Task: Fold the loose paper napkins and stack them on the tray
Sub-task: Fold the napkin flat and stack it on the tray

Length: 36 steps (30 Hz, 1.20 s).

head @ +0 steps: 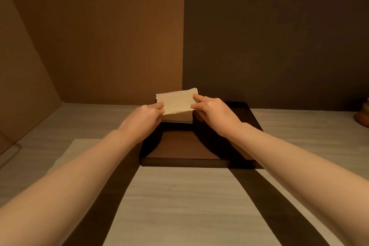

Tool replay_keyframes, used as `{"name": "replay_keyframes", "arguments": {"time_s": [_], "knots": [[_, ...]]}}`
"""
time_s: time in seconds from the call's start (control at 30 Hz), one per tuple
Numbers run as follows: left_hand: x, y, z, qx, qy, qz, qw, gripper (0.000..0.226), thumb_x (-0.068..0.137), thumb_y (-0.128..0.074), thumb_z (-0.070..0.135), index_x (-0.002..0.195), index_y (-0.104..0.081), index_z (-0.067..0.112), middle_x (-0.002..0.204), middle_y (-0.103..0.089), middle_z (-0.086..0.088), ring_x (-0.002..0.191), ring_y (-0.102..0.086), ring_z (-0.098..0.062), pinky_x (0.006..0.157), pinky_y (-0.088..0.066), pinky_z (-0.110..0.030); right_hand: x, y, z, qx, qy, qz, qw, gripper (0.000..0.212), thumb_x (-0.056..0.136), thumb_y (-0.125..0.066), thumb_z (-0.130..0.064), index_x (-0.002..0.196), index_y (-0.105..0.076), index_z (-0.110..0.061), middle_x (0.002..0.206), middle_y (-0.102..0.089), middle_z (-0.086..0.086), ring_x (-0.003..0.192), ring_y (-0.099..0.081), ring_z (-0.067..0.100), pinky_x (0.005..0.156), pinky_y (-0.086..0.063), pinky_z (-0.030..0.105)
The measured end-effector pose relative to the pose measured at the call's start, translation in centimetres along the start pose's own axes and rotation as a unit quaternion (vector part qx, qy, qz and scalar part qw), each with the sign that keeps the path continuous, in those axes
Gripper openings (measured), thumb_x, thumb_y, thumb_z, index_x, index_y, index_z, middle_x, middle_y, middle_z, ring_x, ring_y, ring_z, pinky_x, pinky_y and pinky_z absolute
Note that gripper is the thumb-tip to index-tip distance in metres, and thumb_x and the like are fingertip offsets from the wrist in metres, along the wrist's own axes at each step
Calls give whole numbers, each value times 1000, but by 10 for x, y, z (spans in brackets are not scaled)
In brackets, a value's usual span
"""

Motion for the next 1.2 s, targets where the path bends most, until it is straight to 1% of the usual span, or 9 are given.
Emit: {"name": "replay_keyframes", "arguments": {"time_s": [0.1,0.27,0.43,0.57,0.67,0.8,0.87,0.93,1.2], "knots": [[19,-32,-22,26,25,-61,997,18,97,-41,16,84,-53,15,98,-64,-7,74,-63,-24,67,-54,-44,13,-34,14,-16,-11,-37,999,45,96,-54,1,135,-56,-20,155,-35,6,138,-39,28,113,-32,38],[34,-61,-40,37,69,-130,988,12,95,-41,10,94,-53,13,97,-64,-13,79,-60,-30,70,-53,-47,20,-69,21,-39,-21,-91,995,53,94,-49,7,141,-49,-18,158,-26,11,141,-32,34,114,-32,43],[39,-64,-40,37,83,-151,984,10,97,-41,12,97,-51,12,88,-59,-11,73,-57,-27,64,-50,-43,22,-74,20,-40,-25,-84,995,50,93,-50,6,137,-55,-16,156,-31,14,134,-42,38,107,-41,45],[37,-60,-36,46,86,-157,983,12,96,-42,13,98,-54,9,97,-57,-11,75,-56,-25,59,-43,-35,17,-77,19,-40,-18,-98,994,53,93,-49,7,141,-50,-15,155,-33,12,133,-43,35,106,-41,42],[33,-62,-36,43,80,-159,983,13,93,-46,12,99,-57,9,121,-52,-15,101,-59,-31,74,-50,-39,14,-74,19,-30,-19,-95,995,59,91,-50,9,144,-45,-16,156,-31,11,141,-33,31,114,-27,40],[32,-61,-26,42,38,-144,988,20,89,-53,17,107,-60,16,138,-49,-10,139,-32,-25,103,-41,-43,12,-66,12,-43,-2,-83,996,57,85,-60,7,137,-51,-14,144,-46,10,131,-42,29,108,-36,41],[32,-62,-13,54,7,-157,986,39,90,-53,20,129,-53,21,145,-44,-3,142,-24,-21,111,-32,-41,12,-64,9,-42,4,-84,996,54,86,-60,4,137,-52,-14,140,-50,9,128,-44,27,106,-38,39],[31,-63,-2,85,-10,-169,982,46,92,-52,24,138,-46,24,144,-45,-2,140,-28,-21,112,-29,-39,11,-64,7,-45,9,-96,994,53,88,-59,1,138,-51,-15,141,-49,8,129,-43,27,110,-35,39],[14,-49,-23,44,73,-156,984,39,95,-43,40,123,-59,19,131,-55,-10,127,-44,-27,103,-39,-42,0,-55,11,-60,-59,-131,988,62,90,-60,-10,146,-34,-9,149,-42,13,144,-26,27,116,-28,40]]}}
Point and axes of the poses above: each hand's wrist, its own x-axis towards the middle knuckle, its own y-axis out of the back of the hand, z = x × y, the point moved 9 cm from there along x, towards the middle knuckle
